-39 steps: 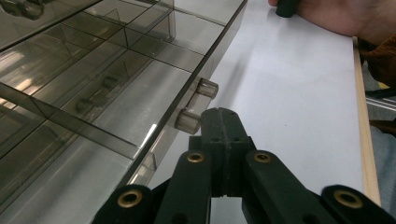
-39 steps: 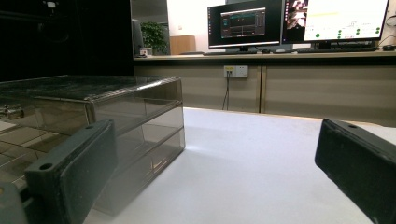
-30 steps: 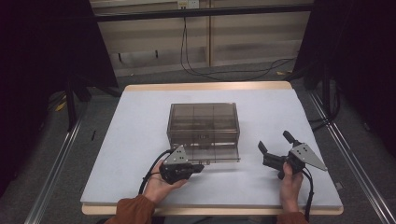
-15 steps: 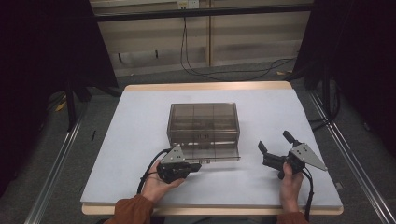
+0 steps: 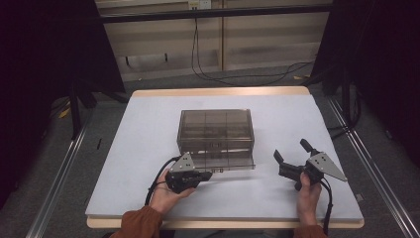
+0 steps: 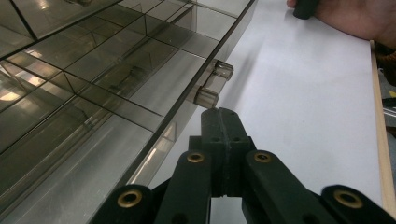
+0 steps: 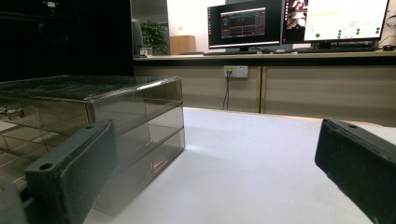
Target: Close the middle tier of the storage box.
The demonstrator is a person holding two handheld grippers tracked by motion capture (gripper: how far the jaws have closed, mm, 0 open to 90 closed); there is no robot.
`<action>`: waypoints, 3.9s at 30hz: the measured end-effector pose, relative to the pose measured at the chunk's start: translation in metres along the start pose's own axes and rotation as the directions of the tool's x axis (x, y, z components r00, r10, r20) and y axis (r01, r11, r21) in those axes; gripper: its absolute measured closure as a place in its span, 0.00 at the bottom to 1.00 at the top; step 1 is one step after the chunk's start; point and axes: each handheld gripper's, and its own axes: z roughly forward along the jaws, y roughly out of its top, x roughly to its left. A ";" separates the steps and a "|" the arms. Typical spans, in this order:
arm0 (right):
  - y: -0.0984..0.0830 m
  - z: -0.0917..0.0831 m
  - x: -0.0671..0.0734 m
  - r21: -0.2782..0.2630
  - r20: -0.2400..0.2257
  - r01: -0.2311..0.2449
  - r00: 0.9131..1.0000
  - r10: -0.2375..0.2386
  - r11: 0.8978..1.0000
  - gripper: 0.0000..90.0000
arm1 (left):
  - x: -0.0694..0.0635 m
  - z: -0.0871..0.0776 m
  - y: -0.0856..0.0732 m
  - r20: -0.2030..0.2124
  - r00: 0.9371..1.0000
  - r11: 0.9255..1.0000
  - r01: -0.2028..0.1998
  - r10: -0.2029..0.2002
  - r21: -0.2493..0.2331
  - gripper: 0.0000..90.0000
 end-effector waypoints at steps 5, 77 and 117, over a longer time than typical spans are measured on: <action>0.000 0.000 0.000 -0.001 -0.004 0.002 1.000 -0.002 1.000 0.00 | 0.001 0.000 0.000 -0.006 1.000 1.000 0.004 -0.004 -0.002 1.00; 0.000 0.000 0.000 0.001 -0.002 0.000 1.000 0.000 1.000 0.00 | 0.015 0.000 0.007 -0.063 0.997 0.999 0.032 -0.033 -0.015 1.00; 0.000 0.000 0.000 0.000 -0.002 0.002 1.000 -0.002 1.000 0.00 | 0.024 0.004 0.010 -0.071 0.996 0.999 0.045 -0.047 -0.022 1.00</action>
